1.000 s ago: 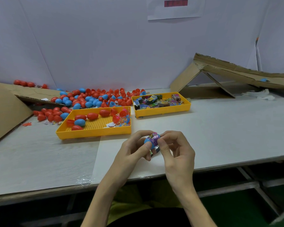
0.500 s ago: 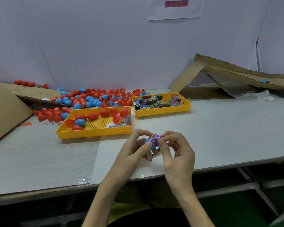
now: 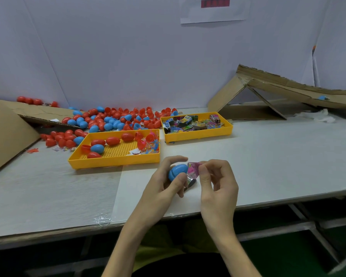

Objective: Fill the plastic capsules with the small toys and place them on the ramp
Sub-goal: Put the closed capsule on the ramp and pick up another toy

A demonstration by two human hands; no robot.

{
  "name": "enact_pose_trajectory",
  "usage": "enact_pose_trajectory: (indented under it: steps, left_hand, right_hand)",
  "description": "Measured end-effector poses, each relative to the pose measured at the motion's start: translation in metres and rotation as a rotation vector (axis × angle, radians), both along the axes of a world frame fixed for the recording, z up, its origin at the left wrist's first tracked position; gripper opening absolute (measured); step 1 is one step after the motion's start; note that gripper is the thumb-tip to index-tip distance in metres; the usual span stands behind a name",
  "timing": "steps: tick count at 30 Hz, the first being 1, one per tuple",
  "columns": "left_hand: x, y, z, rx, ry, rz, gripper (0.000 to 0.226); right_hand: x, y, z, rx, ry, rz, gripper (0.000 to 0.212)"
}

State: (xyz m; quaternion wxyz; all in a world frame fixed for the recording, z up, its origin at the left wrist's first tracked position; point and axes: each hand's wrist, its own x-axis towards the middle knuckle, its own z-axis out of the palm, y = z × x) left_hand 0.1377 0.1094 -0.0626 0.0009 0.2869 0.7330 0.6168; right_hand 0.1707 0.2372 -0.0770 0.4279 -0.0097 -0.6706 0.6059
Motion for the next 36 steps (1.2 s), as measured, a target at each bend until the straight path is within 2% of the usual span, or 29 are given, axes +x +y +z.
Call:
enact_pose_trajectory:
  steps: [4, 9, 12, 15, 17, 19, 23, 25, 29, 36]
  left_hand:
    - [-0.004, -0.001, -0.003, 0.053, -0.021, 0.011, 0.016]
    - [-0.008, 0.001, -0.001, 0.163, -0.164, -0.015, 0.034]
    - [-0.006, 0.000, -0.002, 0.096, -0.107, 0.007, 0.032]
    - [-0.004, -0.001, -0.001, 0.063, -0.047, 0.011, 0.032]
    - [-0.003, -0.001, 0.002, 0.079, -0.045, 0.022, 0.031]
    - [-0.001, -0.001, 0.003, 0.071, -0.039, 0.030, 0.032]
    - [0.000, -0.001, 0.003, 0.075, -0.051, 0.009, 0.035]
    - [0.000, -0.001, 0.004, 0.110, -0.072, 0.040, 0.035]
    - [-0.003, -0.005, 0.002, 0.193, -0.102, 0.112, 0.033]
    - [-0.002, -0.006, 0.004, 0.231, -0.122, 0.104, 0.035]
  right_hand:
    - [-0.003, 0.000, 0.000, -0.081, 0.001, -0.084, 0.004]
    - [-0.011, 0.002, 0.000, -0.157, -0.060, -0.172, 0.018]
    - [-0.018, 0.006, 0.005, -0.213, -0.109, -0.194, 0.019]
    - [-0.024, 0.003, 0.010, -0.118, -0.155, -0.170, 0.012]
    - [-0.023, -0.001, 0.010, -0.021, -0.157, -0.179, 0.023]
    - [-0.018, 0.000, 0.010, -0.015, -0.108, -0.099, 0.028]
    - [-0.005, 0.008, 0.009, 0.063, -0.122, 0.258, 0.017]
    - [-0.002, 0.010, 0.009, 0.112, -0.128, 0.288, 0.016]
    - [-0.002, 0.012, 0.008, 0.071, -0.120, 0.305, 0.019]
    - [-0.001, 0.015, 0.007, 0.012, -0.125, 0.331, 0.027]
